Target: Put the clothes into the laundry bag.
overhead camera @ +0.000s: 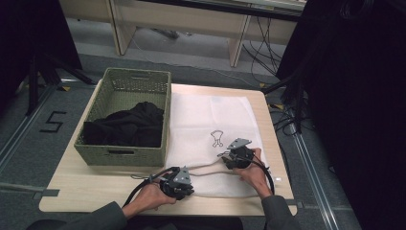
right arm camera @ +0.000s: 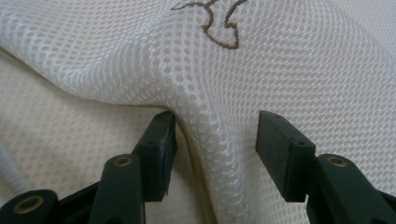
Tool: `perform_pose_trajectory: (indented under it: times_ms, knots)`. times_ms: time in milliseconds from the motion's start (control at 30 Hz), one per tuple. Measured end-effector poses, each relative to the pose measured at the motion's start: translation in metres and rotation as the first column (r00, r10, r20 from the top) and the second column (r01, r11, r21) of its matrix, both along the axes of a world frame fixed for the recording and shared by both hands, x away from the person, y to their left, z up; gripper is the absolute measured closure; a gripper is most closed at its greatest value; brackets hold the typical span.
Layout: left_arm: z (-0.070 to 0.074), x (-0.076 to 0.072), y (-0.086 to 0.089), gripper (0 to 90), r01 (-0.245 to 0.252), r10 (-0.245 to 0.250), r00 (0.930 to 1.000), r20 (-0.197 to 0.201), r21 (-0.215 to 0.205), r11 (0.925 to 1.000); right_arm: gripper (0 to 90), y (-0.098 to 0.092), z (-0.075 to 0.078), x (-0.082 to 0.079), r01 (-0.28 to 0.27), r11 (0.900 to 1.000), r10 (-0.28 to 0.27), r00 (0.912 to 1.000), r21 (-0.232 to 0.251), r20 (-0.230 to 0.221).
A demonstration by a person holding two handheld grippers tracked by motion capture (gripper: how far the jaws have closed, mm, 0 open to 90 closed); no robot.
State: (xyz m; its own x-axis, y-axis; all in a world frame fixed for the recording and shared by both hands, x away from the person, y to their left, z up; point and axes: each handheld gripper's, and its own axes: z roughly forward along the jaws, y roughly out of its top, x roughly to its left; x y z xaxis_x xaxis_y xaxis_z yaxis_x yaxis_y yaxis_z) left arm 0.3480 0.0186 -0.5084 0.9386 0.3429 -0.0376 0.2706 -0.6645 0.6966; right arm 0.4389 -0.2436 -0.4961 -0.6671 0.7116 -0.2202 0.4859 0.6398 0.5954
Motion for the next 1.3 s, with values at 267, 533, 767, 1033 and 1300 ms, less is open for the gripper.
perform_pose_trajectory:
  times_ms: [267,533,767,1033,1300]
  knots:
    - [0.000,0.000,0.000,81.2,-0.004,0.004,1.0000,-0.003,-0.001,1.0000,51.1,0.007,0.009,0.007,0.015,0.999,-0.018,0.9975,0.045,0.069]
    - [0.002,0.001,0.001,81.2,0.021,-0.022,0.9997,0.012,0.043,0.9989,79.4,0.006,0.038,0.004,-0.013,0.992,-0.009,0.9847,0.126,0.174]
    - [0.000,-0.001,-0.001,81.2,-0.010,0.010,0.9999,0.007,0.010,0.9999,82.5,0.005,0.067,-0.002,0.011,0.982,-0.053,0.9747,0.190,0.217]
    - [0.004,0.002,-0.001,76.6,0.010,-0.010,0.9999,-0.011,0.029,0.9995,83.8,0.009,0.085,-0.003,-0.003,0.977,-0.053,0.9649,0.212,0.257]
    - [0.026,0.002,0.002,51.8,-0.061,0.060,0.9982,-0.007,-0.089,0.9942,84.3,0.013,0.085,-0.001,-0.004,0.978,-0.052,0.9633,0.208,0.263]
